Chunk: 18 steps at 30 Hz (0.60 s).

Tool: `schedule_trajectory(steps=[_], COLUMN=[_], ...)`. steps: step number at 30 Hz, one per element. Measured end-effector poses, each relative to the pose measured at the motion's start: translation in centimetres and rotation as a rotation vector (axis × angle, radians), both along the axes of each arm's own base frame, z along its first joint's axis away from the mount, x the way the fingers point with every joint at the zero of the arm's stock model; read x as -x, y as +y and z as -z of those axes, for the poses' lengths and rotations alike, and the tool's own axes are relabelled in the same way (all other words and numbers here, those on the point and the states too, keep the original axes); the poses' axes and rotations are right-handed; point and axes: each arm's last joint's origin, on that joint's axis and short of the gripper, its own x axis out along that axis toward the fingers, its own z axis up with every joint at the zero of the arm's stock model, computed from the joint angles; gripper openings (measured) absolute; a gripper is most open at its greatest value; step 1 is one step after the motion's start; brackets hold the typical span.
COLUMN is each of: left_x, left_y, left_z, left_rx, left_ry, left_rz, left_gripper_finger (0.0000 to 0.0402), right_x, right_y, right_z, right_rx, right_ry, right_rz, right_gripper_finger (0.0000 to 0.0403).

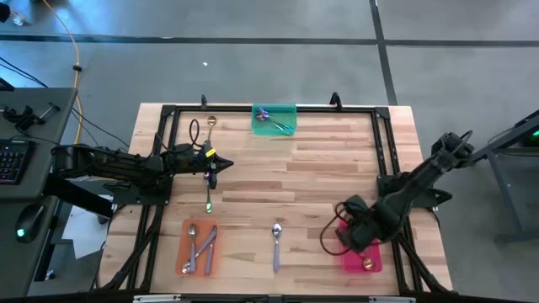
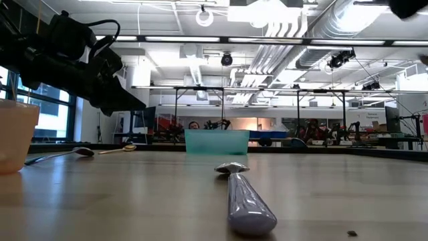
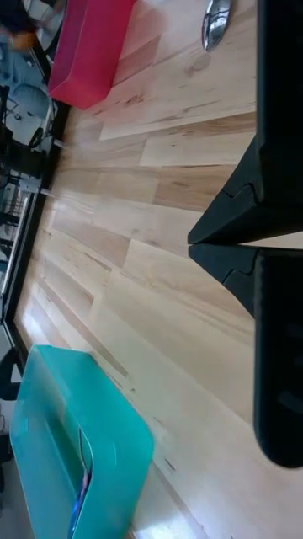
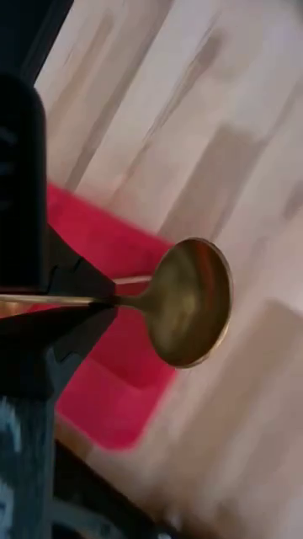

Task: Sort silverware by color (type)
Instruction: Put the gold spoon into the pink bin

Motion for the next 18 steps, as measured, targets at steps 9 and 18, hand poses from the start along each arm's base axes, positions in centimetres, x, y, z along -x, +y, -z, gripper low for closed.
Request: schedule_trajectory(steps=[9,18], left_x=[0.0,-0.1], left_y=[0.1,0.1], left_z=[-0.1,-0.2], left_rx=[-0.009,-0.039], left_ry=[-0.005,-0.001], left_rz=[-0.023,-0.026], left_gripper_finger=[0.0000,0.0000], right_x=[0.9,1.5], right_y=[0.8,0.0], right_z=[5.5,6.4], right_rx=[-0.118,-0.123], right_ry=[-0.005,0.066], right_rz=[-0.030,-0.101], right_gripper_finger=[0.0000,0.0018])
